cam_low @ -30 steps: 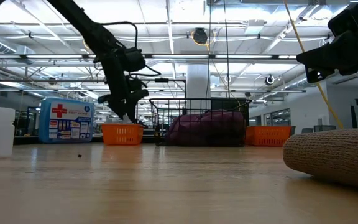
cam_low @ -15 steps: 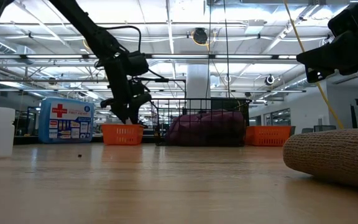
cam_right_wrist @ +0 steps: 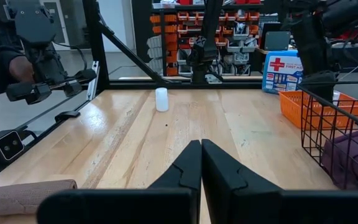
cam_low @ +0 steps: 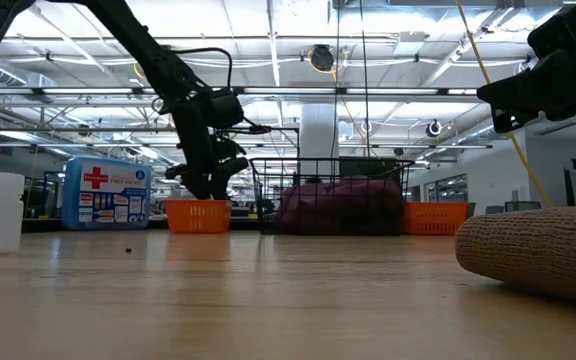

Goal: Pick & place medical supplies in basket/bin
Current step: Put the right pill bottle into the left orange bin, then put the white pill bottle into the left orange bin

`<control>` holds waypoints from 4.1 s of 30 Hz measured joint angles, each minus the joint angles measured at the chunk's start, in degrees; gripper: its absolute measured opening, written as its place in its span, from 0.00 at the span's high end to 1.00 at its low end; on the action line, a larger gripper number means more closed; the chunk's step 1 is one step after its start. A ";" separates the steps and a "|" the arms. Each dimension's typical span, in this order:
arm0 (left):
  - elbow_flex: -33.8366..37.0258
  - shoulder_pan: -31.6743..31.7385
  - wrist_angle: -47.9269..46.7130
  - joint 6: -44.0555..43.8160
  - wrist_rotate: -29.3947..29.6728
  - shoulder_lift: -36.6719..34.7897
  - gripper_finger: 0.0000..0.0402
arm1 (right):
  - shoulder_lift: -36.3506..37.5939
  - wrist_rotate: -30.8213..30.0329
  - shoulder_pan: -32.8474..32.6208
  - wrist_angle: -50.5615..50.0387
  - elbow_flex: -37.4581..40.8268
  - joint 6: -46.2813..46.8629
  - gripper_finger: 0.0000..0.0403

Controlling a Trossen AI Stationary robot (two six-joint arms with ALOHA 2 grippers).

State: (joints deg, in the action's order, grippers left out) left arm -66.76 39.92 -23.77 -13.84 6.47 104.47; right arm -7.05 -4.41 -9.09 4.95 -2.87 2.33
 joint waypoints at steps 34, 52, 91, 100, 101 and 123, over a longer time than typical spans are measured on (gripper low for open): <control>0.02 0.00 -0.07 2.50 0.12 0.00 0.46 | 0.00 -0.01 -0.01 -0.02 0.00 -0.01 1.00; 0.02 -0.08 -0.56 7.64 4.09 -4.84 0.42 | 0.02 0.00 0.01 0.00 0.00 -0.01 1.00; 0.02 -32.68 -38.14 -13.46 -14.14 -26.76 0.42 | 0.02 0.01 0.01 0.00 0.00 0.00 1.00; 0.02 -42.76 -39.65 -28.12 -10.02 -26.77 0.42 | 0.02 0.00 0.01 0.00 0.00 0.00 1.00; 0.02 -43.84 -39.65 -29.83 -9.30 -26.77 0.42 | 0.02 0.01 0.01 0.00 0.00 -0.01 1.00; 0.02 -65.66 -39.67 -73.01 3.28 -26.77 0.42 | 0.00 0.01 0.01 0.00 0.00 -0.01 1.00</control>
State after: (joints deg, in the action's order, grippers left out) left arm -66.74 -25.73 -63.44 -86.84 9.75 77.69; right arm -7.05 -4.40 -9.08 4.95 -2.87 2.33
